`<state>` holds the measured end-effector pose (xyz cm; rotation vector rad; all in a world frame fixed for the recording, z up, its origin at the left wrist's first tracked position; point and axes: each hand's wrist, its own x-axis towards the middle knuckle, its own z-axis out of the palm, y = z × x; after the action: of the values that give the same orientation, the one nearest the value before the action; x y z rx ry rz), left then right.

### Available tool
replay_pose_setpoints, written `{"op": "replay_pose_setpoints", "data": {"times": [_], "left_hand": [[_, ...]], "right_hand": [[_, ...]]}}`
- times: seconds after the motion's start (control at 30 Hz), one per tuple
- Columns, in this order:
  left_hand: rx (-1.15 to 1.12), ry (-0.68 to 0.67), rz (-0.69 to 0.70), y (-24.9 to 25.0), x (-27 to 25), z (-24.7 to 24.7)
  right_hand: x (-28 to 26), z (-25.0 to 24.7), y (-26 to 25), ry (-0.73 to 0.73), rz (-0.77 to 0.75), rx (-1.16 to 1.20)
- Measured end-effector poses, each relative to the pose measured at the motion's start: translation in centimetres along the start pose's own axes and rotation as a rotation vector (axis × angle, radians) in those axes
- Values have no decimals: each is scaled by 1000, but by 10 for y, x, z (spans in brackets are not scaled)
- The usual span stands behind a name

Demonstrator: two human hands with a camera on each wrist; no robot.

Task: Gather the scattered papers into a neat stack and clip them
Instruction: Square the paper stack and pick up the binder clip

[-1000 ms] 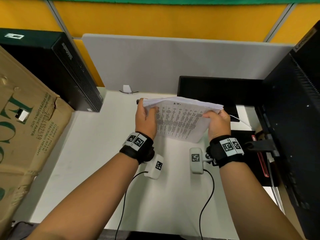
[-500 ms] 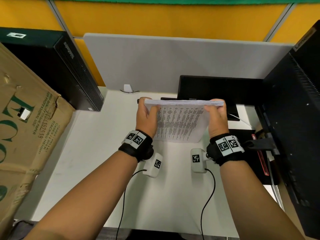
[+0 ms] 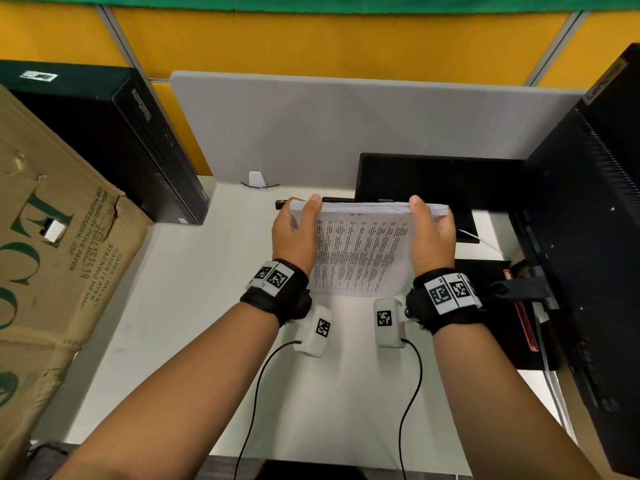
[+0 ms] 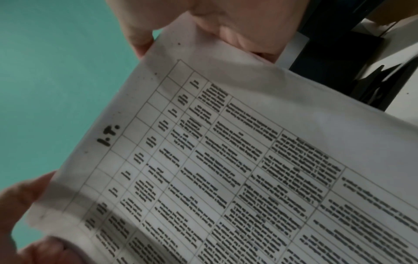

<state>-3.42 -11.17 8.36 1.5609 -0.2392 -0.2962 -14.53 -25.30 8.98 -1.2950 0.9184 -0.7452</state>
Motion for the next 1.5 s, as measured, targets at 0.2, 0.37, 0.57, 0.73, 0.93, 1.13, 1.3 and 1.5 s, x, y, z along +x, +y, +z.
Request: {"op": "replay_pose_setpoints", "data": {"times": [0.2, 0.37, 0.57, 0.73, 0.93, 1.13, 1.3, 1.5], "left_hand": [[13, -84, 19, -1, 2, -4], [-3, -234, 10, -4, 4, -14], [134, -183, 62, -4, 12, -13], [209, -138, 102, -3, 18, -9], [254, -118, -50, -7, 31, -9], [558, -196, -504, -99, 27, -25], [580, -144, -562, -133, 10, -32], [507, -78, -484, -141, 12, -34]], "right_hand": [[3, -8, -4, -96, -11, -35], [10, -16, -1, -198, -34, -19], [13, -14, -2, -230, -105, -67], [19, -13, -4, -195, -143, -161], [31, -12, 9, -188, 1, -227], [40, -8, 107, -296, 376, -708], [44, -7, 144, -330, 374, -842], [48, -9, 154, -289, 244, -724]]}}
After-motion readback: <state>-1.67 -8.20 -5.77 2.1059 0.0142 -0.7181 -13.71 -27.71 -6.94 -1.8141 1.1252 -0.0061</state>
